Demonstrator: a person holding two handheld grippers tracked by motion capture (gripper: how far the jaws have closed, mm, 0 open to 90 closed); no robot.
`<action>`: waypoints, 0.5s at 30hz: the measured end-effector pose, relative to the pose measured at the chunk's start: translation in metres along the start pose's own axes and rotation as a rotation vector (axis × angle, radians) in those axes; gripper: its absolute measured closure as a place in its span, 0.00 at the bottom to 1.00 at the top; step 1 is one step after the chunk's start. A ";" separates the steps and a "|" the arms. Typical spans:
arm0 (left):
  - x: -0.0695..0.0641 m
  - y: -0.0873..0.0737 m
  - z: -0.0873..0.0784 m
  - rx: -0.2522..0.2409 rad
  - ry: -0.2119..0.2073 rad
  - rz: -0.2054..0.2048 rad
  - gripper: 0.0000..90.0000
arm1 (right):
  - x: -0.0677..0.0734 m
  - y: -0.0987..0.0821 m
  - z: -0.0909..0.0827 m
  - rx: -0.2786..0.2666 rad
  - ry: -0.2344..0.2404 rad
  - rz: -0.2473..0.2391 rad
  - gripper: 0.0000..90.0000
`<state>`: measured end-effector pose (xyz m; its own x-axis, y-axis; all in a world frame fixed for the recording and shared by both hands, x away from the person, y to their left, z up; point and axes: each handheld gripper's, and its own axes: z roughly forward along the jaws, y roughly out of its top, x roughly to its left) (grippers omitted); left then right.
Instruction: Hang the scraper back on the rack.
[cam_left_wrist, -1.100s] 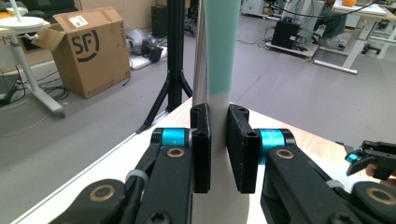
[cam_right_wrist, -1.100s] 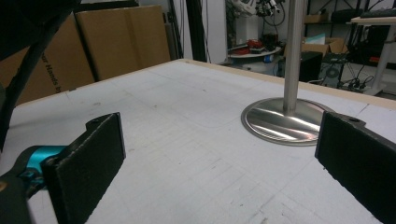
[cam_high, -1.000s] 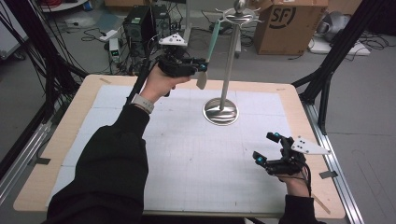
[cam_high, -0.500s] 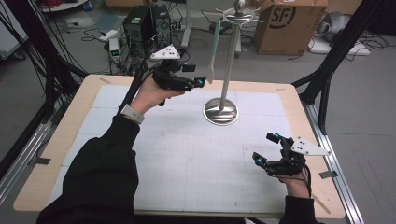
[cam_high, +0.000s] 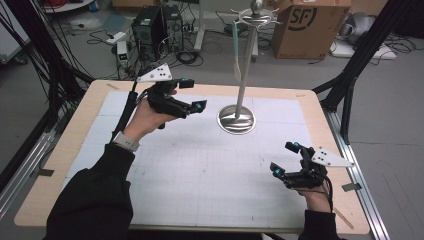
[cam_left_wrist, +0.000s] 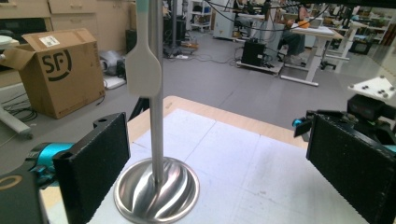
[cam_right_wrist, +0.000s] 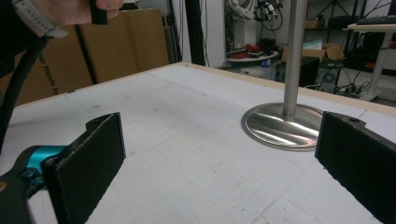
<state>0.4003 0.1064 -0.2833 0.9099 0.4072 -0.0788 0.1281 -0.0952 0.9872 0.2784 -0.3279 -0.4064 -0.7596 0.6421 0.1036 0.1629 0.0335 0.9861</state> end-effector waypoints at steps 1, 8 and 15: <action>-0.001 -0.004 -0.002 -0.007 -0.003 0.001 0.07 | 0.000 0.000 0.000 -0.003 -0.001 0.002 0.01; -0.008 -0.029 -0.021 0.001 0.027 0.014 0.07 | 0.001 0.001 -0.003 -0.030 -0.010 0.010 0.01; -0.013 -0.055 -0.045 -0.013 0.057 0.019 0.07 | 0.001 0.002 -0.002 -0.037 -0.014 0.008 0.01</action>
<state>0.3633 0.1471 -0.3298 0.8882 0.4565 -0.0526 0.1056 -0.0913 0.9902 0.2767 -0.3281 -0.4044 -0.7496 0.6527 0.1097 0.1448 -0.0001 0.9895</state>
